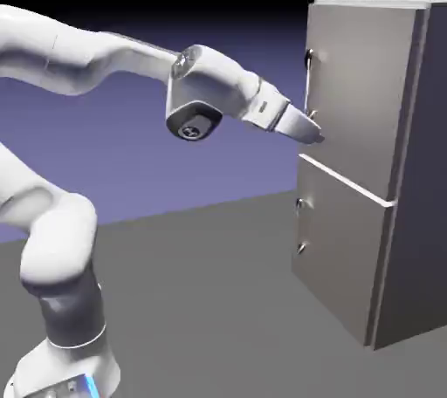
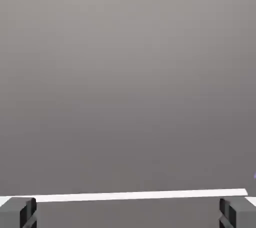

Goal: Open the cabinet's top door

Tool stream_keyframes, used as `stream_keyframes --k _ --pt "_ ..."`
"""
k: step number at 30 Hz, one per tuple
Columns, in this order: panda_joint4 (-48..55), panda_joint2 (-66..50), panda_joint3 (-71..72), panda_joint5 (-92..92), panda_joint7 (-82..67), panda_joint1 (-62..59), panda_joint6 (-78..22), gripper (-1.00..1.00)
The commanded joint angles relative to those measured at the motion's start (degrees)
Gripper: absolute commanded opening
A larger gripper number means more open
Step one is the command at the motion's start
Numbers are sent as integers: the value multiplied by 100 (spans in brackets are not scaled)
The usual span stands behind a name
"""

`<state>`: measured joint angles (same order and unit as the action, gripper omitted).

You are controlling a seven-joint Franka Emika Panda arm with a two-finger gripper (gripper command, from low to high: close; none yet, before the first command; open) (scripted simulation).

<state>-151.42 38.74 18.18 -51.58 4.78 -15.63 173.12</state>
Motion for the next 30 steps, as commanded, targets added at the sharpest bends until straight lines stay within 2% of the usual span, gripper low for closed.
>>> stream_keyframes --k 1,30 --pt "46 29 88 -250 -182 -79 -4 0" --pt "1388 881 2635 -7477 -5461 -2365 -129 0"
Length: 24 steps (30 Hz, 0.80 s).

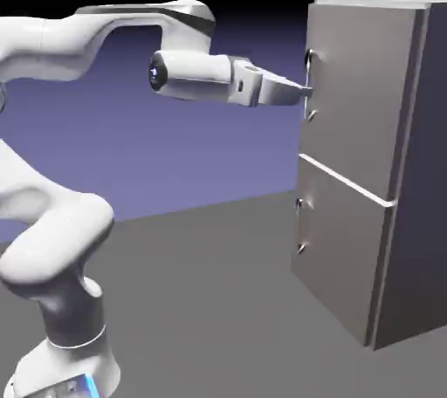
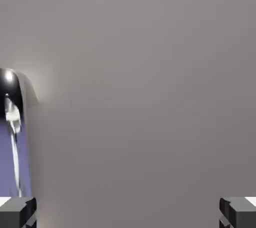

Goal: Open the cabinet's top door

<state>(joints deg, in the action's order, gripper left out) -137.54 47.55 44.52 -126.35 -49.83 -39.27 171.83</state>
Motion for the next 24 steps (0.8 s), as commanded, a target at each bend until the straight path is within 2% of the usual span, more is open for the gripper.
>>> stream_keyframes --k 1,15,22,23,24 --pt "46 29 88 -250 -182 -79 -4 0" --pt "694 441 1317 -3738 -2730 -1182 -65 0" --pt "1424 47 1989 -3861 -2821 -2229 -228 0" --pt "1424 47 1989 -3861 -2821 -2229 -228 -100" --pt "1424 47 1989 -3861 -2821 -2229 -228 -100"
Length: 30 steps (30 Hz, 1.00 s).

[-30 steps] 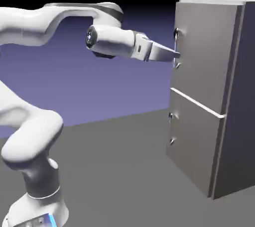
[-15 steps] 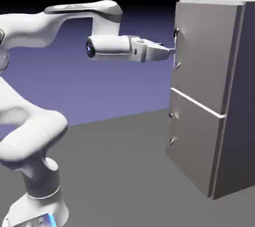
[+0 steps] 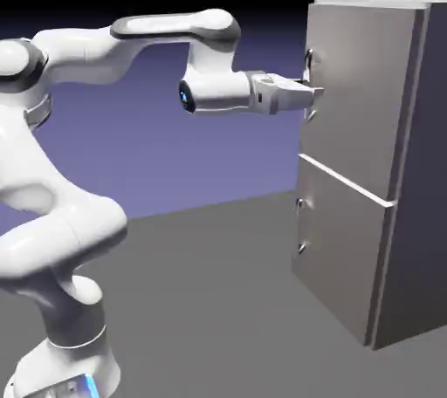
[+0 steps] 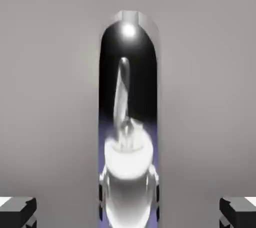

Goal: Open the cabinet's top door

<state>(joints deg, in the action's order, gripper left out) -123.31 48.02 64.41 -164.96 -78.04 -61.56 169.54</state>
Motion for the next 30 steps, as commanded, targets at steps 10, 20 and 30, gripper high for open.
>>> stream_keyframes --k 10,20,30 --pt "-1496 -166 -1741 1508 387 2076 -1205 -100" --pt "-2930 402 -3818 3808 1272 3558 -2902 -100" --pt "-3546 698 -5892 6275 1729 3769 -5139 -100"
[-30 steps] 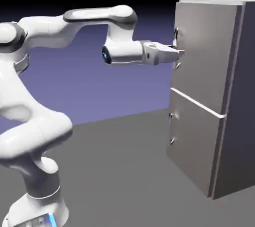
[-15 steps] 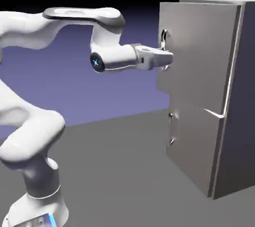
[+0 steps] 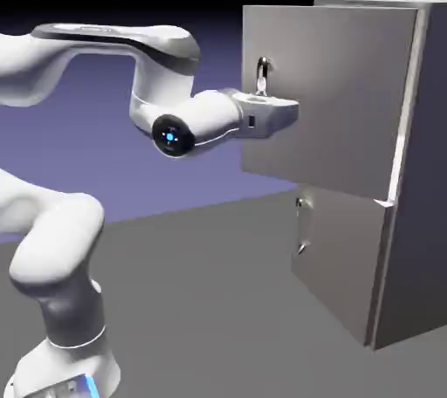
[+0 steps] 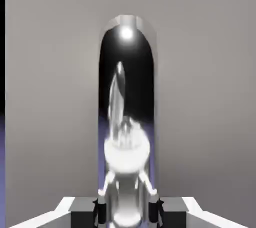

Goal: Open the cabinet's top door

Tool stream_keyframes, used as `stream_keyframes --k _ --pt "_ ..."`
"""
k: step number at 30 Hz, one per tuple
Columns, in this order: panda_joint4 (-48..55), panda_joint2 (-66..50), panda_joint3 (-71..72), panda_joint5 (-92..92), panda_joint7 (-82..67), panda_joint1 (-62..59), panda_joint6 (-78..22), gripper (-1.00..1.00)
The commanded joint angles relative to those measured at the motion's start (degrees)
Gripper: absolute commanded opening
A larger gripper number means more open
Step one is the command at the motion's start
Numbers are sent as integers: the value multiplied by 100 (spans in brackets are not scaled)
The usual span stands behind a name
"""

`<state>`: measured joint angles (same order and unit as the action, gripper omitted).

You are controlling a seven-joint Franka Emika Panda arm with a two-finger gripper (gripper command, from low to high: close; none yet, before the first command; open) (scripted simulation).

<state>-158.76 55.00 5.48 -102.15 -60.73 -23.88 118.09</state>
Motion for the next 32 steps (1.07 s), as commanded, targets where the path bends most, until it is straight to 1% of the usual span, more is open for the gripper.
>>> stream_keyframes --k 1,6,12,22,31,32 --pt "5 -36 -207 233 3 -16 -237 -100" --pt "229 -431 -1223 1372 -63 -89 -1480 -100" --pt "904 -1298 -2321 2513 -295 -12 -2975 -100" --pt "2688 -3243 -3762 3652 -902 485 -5464 -100" --pt "4461 -5096 -4462 3945 -1613 654 -7535 -100" --pt "4461 -5096 -4463 3945 -1613 654 -7536 100"
